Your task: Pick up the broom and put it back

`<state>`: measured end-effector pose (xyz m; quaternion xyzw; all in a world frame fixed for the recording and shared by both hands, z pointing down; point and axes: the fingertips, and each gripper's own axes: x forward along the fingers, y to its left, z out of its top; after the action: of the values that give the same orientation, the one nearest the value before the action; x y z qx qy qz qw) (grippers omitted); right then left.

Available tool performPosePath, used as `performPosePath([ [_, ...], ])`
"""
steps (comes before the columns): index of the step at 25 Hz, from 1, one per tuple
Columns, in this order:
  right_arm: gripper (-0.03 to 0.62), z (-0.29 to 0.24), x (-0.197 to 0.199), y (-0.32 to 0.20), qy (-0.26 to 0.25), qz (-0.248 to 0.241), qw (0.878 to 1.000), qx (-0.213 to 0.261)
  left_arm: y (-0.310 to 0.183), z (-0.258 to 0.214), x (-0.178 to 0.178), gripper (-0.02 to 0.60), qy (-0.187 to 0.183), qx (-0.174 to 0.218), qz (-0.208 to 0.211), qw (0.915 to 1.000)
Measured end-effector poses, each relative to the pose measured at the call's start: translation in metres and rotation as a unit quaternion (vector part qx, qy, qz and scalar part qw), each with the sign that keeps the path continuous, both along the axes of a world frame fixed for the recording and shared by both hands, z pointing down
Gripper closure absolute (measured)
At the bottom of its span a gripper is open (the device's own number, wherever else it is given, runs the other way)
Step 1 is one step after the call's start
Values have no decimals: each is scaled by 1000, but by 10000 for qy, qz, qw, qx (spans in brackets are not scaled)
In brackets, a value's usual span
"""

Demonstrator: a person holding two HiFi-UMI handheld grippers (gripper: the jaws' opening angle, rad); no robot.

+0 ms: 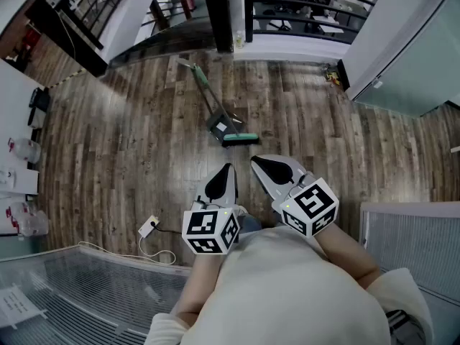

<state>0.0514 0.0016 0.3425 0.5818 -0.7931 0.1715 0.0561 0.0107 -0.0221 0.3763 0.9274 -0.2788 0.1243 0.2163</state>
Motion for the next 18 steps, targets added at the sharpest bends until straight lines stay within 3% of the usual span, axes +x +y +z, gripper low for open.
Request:
performPosePath([
  [12, 588, 2, -18, 13, 107, -26, 9999, -7, 3, -5, -12, 578, 14, 82, 80, 9999],
  [18, 588, -2, -28, 9, -148, -143, 9997, 113, -7, -4, -13, 578, 43, 104, 133, 9998],
])
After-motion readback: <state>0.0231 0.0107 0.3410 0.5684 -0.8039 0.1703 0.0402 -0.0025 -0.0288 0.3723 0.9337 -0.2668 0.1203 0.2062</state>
